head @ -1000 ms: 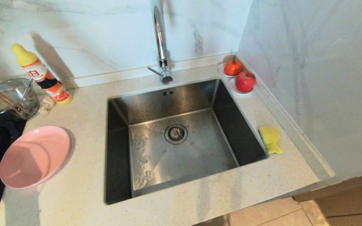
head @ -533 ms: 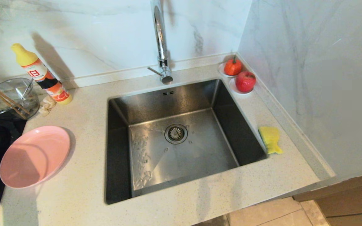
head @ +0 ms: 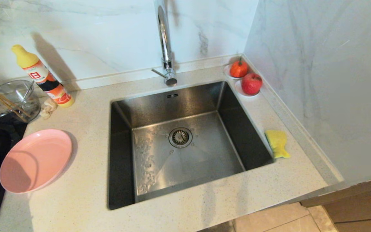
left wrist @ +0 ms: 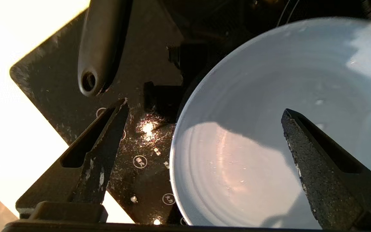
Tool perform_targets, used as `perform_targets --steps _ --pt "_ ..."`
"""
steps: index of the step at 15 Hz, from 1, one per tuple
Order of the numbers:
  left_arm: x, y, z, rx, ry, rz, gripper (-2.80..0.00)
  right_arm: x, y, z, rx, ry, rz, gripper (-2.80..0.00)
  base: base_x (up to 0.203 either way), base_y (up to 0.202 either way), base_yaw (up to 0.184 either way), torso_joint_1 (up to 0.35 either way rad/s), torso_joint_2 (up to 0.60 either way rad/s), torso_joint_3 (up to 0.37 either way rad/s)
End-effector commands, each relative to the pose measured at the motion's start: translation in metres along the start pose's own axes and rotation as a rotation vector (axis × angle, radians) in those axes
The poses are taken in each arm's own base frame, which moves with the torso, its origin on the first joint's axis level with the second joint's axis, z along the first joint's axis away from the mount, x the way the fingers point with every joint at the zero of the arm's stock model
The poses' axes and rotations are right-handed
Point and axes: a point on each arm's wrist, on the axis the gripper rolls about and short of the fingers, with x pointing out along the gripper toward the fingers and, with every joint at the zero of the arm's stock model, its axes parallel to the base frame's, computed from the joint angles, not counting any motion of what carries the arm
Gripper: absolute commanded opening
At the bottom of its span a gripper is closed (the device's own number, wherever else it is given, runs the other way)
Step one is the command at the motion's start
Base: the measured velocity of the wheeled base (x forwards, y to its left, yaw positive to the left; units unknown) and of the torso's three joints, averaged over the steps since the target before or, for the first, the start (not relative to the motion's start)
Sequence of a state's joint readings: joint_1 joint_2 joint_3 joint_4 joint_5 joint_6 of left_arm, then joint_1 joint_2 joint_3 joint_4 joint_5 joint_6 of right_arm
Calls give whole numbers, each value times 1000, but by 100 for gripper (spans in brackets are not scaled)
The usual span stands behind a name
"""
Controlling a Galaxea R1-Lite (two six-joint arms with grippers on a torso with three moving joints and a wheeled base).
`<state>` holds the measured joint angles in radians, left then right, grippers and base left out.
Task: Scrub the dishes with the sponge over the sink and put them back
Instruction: Place the plate on the plate
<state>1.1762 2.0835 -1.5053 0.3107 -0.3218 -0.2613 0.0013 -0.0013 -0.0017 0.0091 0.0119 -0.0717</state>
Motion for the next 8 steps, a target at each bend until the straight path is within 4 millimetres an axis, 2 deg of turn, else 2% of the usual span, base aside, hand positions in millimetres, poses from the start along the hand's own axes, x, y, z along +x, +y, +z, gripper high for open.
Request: perform_targets --steps 1,8 --pt "12 5 -5 9 43 -28 0 0 0 0 0 0 1 -280 0 0 0 0 0 0" --pt "24 8 -9 5 93 -109 0 0 0 0 0 0 1 -280 0 0 0 0 0 0"
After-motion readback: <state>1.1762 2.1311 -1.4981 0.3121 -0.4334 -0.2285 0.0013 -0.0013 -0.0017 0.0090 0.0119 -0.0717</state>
